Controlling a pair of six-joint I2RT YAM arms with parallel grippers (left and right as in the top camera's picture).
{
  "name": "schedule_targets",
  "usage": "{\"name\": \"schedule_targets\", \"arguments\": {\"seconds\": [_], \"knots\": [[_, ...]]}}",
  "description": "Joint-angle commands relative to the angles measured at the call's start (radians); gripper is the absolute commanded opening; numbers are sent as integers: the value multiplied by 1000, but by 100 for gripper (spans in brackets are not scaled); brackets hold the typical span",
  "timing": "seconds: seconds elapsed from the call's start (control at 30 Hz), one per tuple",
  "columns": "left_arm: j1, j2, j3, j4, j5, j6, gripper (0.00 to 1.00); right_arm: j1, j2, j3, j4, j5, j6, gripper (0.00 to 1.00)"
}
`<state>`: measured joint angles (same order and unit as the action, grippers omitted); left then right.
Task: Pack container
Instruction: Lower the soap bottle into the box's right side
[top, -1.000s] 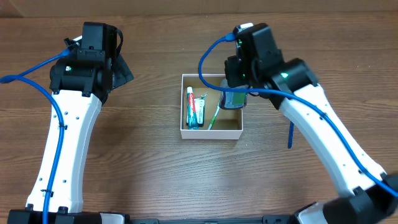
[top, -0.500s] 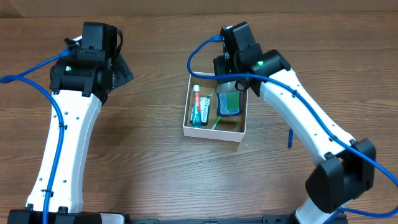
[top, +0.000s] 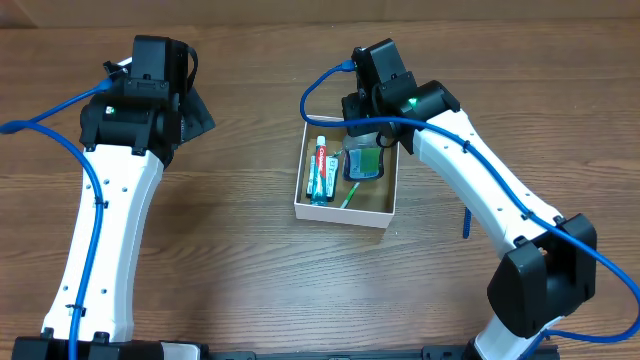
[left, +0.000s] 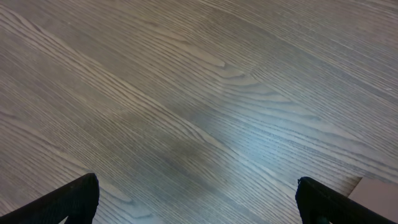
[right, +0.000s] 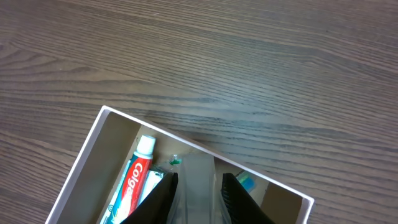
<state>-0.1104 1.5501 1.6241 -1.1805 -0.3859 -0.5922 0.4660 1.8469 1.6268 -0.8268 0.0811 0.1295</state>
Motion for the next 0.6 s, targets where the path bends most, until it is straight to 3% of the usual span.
{"name": "schedule_targets", "arguments": {"seconds": [0.0, 0.27, 0.57], "knots": [[-1, -6, 8, 3, -2, 20, 100, -1, -58, 19, 7, 38, -6, 22], [-1, -6, 8, 3, -2, 20, 100, -1, -164, 26, 6, 120, -19, 21], [-1, -6, 8, 3, -2, 20, 100, -1, -164, 23, -16, 121, -29, 19]]}}
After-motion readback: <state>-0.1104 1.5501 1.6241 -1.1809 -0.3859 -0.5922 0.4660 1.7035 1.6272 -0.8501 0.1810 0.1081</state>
